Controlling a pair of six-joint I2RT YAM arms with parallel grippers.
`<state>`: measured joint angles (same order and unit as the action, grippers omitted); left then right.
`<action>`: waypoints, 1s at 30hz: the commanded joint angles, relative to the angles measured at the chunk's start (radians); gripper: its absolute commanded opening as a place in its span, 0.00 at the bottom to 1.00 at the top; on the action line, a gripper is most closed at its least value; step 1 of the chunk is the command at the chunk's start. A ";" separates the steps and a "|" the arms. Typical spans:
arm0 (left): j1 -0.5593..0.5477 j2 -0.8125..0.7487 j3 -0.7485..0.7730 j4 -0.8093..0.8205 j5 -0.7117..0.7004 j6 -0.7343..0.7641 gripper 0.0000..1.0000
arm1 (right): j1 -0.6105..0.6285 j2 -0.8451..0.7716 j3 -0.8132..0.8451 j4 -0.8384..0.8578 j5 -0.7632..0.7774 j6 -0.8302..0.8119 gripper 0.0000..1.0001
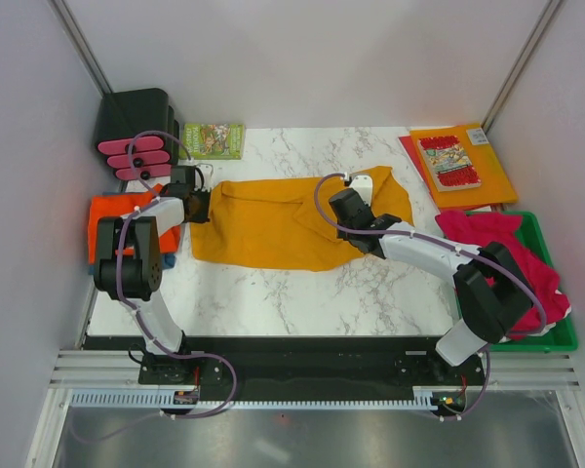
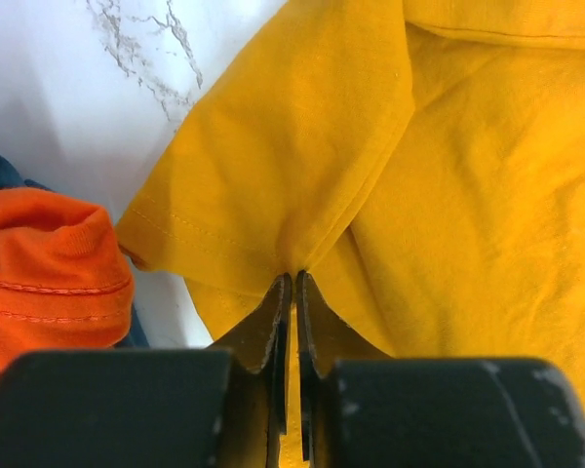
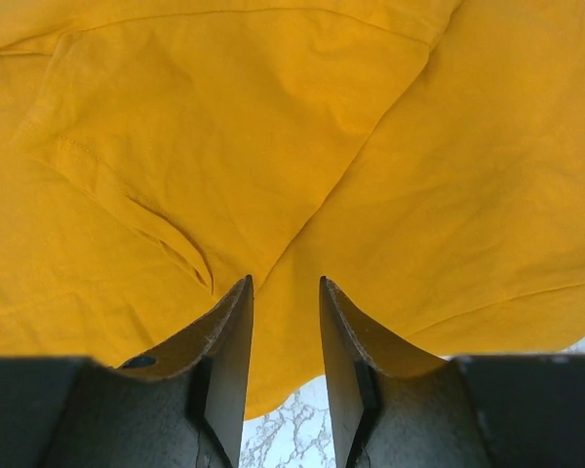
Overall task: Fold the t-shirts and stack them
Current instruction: Flatten out the tshirt
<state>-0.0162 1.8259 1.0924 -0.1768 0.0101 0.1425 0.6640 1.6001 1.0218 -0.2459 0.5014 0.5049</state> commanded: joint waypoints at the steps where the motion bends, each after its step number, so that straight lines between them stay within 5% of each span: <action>1: 0.005 -0.022 0.029 0.020 -0.007 0.002 0.02 | 0.005 -0.003 0.024 0.028 0.005 0.014 0.40; 16: 0.007 -0.083 0.000 0.020 -0.007 0.011 0.02 | 0.013 -0.035 -0.005 0.036 0.009 0.034 0.41; 22: 0.009 -0.125 0.009 -0.007 0.033 0.011 0.02 | 0.013 -0.022 0.000 0.036 0.000 0.041 0.50; 30: 0.007 -0.068 0.029 -0.033 0.016 0.019 0.30 | 0.014 -0.028 -0.003 0.037 -0.008 0.052 0.52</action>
<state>-0.0124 1.7409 1.0931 -0.1963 0.0196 0.1467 0.6720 1.5997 1.0214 -0.2386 0.4931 0.5388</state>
